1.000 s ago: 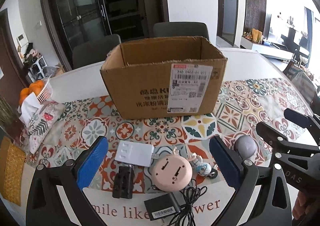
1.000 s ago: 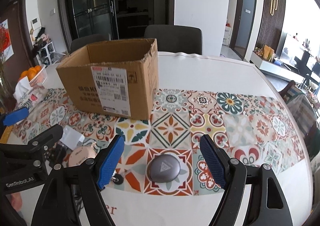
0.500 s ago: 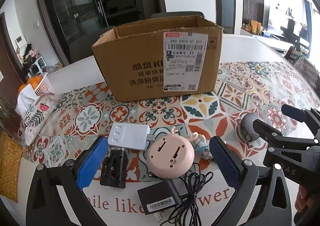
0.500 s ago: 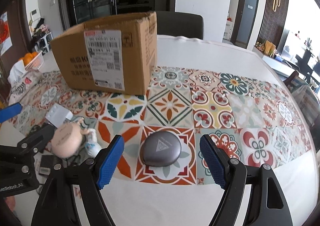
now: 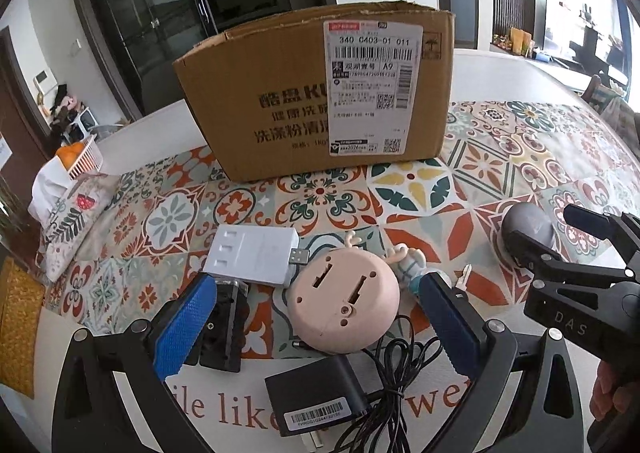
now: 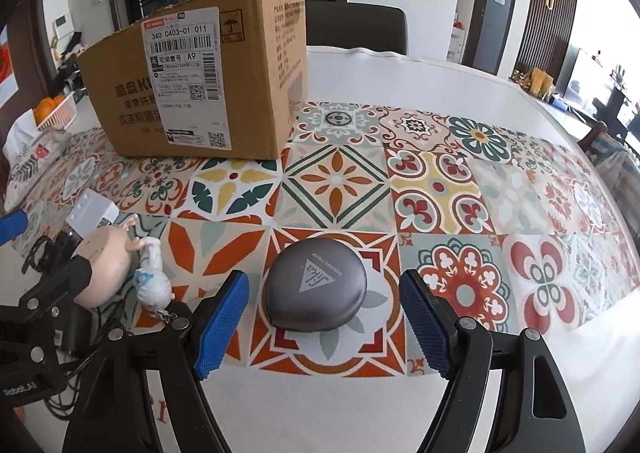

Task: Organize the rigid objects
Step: 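Grasp the pink device with the left gripper while the right gripper grasps the grey speaker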

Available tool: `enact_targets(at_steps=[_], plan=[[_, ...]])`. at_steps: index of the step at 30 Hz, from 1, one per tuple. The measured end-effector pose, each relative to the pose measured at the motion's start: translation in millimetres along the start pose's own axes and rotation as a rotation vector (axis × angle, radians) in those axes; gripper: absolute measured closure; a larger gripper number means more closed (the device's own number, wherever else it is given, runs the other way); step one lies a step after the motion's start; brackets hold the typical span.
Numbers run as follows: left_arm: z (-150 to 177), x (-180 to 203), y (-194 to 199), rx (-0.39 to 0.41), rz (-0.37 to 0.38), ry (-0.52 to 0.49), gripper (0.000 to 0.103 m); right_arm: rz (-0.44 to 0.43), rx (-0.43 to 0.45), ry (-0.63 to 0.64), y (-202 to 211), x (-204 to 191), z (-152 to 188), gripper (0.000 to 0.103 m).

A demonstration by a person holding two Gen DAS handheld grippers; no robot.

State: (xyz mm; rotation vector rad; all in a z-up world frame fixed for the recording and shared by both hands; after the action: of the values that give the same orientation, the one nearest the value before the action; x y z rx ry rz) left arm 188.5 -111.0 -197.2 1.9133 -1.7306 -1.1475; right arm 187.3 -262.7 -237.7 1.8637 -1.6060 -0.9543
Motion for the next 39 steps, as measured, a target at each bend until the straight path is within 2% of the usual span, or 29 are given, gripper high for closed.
enact_targets(at_steps=[11,18,28,32,39], plan=[[6.9,-0.5,-14.5,-0.040,-0.011,0.009,0.000,0.001,-0.009,-0.004,-15.7,-1.0,-1.0,0.035],[7.9,1.6,-16.0,-0.036,-0.004,0.006,0.000,-0.008,-0.023,-0.012,-19.5,0.4,2.8,0.047],[9.6,0.6,-22.0,-0.065,0.041,0.014,0.000,-0.009,-0.030,-0.022,-14.7,-1.2,5.5,0.047],[9.6,0.9,-25.1,-0.070,0.068,0.017,0.004,0.000,-0.030,-0.012,-6.7,-7.0,5.7,0.047],[9.1,3.1,-38.2,-0.102,0.123,0.033,0.016,0.007,-0.030,0.000,-4.1,-11.4,2.1,0.047]])
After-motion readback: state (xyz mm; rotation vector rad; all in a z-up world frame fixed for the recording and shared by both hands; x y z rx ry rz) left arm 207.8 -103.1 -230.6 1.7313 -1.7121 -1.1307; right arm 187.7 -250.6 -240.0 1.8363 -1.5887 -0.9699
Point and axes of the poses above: each gripper's, at about its wrist camera, not at the fingertips, and y roughly against the way its jaws point, x to its right, z to its underside, the point moved 2 cm from there along -y, roughly the way its jaws point, and after that the axes turned 14 degrees about -z, right-handed, at the moved point
